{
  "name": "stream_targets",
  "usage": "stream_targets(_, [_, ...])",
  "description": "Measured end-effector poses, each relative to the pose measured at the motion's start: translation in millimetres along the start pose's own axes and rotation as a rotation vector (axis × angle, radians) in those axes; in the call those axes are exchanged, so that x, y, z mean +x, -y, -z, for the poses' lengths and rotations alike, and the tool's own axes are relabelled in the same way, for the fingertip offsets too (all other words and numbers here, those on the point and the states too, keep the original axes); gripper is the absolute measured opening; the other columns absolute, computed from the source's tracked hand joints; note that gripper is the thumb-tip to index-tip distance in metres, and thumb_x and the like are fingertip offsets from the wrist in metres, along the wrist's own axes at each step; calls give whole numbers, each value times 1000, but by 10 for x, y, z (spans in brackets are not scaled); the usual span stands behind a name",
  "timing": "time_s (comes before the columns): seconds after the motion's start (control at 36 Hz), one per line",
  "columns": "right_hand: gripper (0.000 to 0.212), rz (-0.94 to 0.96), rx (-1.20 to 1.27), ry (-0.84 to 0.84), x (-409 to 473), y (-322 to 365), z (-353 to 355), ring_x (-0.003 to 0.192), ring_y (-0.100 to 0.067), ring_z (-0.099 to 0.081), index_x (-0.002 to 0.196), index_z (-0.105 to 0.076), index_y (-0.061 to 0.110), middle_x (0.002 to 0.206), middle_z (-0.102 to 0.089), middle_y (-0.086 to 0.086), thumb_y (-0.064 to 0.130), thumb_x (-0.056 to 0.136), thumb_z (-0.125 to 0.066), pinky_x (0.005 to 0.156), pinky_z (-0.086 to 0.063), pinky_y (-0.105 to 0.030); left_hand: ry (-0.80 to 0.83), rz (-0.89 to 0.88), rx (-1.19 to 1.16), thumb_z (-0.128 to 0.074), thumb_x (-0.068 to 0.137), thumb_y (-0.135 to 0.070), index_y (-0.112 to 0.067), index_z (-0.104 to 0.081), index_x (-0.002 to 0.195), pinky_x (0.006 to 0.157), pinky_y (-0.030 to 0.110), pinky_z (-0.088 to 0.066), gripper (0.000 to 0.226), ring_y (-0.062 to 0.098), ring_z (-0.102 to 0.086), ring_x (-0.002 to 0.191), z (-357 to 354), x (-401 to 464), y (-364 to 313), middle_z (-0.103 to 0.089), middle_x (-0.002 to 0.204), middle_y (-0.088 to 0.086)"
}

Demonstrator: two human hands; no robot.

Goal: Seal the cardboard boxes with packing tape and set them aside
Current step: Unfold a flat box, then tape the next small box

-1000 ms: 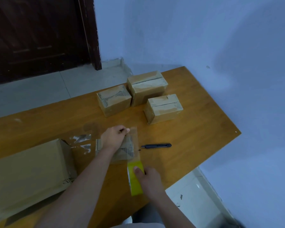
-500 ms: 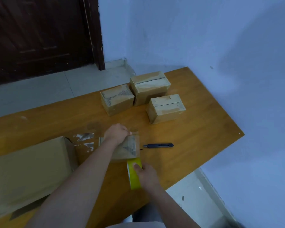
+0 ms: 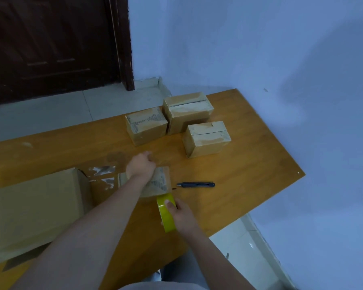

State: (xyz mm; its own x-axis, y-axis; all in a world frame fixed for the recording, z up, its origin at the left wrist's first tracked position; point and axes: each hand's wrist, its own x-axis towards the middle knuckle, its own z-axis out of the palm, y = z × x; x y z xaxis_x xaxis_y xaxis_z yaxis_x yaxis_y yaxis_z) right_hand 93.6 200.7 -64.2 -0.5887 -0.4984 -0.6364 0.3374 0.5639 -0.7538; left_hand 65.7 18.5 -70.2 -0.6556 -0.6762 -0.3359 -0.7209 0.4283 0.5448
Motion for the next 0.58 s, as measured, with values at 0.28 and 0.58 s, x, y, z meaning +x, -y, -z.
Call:
stream_targets(0.28, [37, 142, -264, -77, 291, 290, 185, 61, -13, -41, 66, -39, 18, 67, -38, 0, 37, 96, -51, 60, -33, -31, -162, -454, 242, -25, 86, -48, -12, -66, 106, 81, 42, -42, 58, 32, -54, 105, -21, -401, 343, -60, 112, 7])
stream_targets(0.58, [47, 89, -515, -97, 377, 69, 168, 107, -29, -56, 121, -56, 8, 116, -60, -12, 46, 99, -38, 85, -41, -34, -56, -320, 359, -11, 82, -70, -11, -30, 145, 120, 43, -5, 88, 28, -16, 142, -282, -624, 309, -29, 147, 7])
